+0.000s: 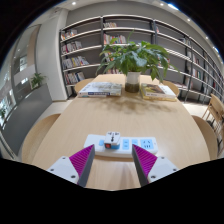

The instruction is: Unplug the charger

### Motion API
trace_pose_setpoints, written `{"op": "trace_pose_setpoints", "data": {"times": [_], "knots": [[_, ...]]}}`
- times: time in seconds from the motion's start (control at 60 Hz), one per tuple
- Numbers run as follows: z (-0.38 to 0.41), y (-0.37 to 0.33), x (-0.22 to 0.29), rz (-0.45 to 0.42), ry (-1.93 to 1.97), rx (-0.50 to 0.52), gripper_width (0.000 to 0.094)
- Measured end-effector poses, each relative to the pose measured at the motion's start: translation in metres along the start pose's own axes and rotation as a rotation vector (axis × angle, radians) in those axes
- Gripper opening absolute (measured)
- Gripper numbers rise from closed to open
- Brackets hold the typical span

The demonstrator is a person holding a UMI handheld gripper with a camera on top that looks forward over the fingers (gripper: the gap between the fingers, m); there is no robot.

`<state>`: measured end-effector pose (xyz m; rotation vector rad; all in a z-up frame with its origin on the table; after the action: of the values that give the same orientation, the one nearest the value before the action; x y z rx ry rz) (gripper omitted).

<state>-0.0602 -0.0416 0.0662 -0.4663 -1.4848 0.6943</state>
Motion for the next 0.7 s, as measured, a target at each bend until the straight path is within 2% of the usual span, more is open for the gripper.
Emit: {"op": "trace_pose_setpoints", "data": {"times": [0.05, 0.117, 0.133, 0.167, 0.183, 0.233, 0.3, 0.383, 0.483, 0.55, 0.567, 0.633, 0.683, 0.7], "knots": [[0.002, 0.014, 0.008, 0.007, -0.013, -0.002, 0.0707], [0.001, 0.026, 0.012, 0.022, -0.025, -0.007, 0.0598], [-0.002, 0.027, 0.012, 0.030, -0.026, -0.018, 0.0602], [-0.006, 0.027, 0.013, 0.028, -0.035, -0.047, 0.0506], [-0.008, 0.027, 0.013, 0.027, -0.033, -0.057, 0.0430], [0.002, 0.028, 0.012, 0.012, 0.011, -0.018, 0.0285], [0.000, 0.025, 0.012, -0.013, 0.047, -0.018, 0.0251], [-0.001, 0.028, 0.013, -0.002, 0.034, -0.026, 0.0177], [-0.001, 0.031, 0.016, 0.045, 0.015, -0.037, 0.0119], [0.001, 0.020, 0.016, 0.129, 0.015, -0.029, 0.0098], [0.001, 0.014, 0.025, 0.115, -0.007, -0.025, 0.0098], [-0.013, -0.039, 0.139, -0.188, -0.006, -0.023, 0.0096], [-0.042, -0.081, 0.214, -0.337, -0.001, -0.058, 0.0095], [-0.051, -0.112, 0.213, -0.379, -0.012, -0.076, 0.0094]]}}
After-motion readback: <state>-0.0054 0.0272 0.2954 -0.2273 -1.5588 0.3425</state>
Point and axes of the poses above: the point between the fingertips, and its own axes, seen from behind it with the camera up: z to the left, x up, y forward, the way the camera looks, the point moved 5 cm from there along -y, backward, against the way the camera looks, and after that the axes turned 5 degrees about z, right-handed, at the moved point
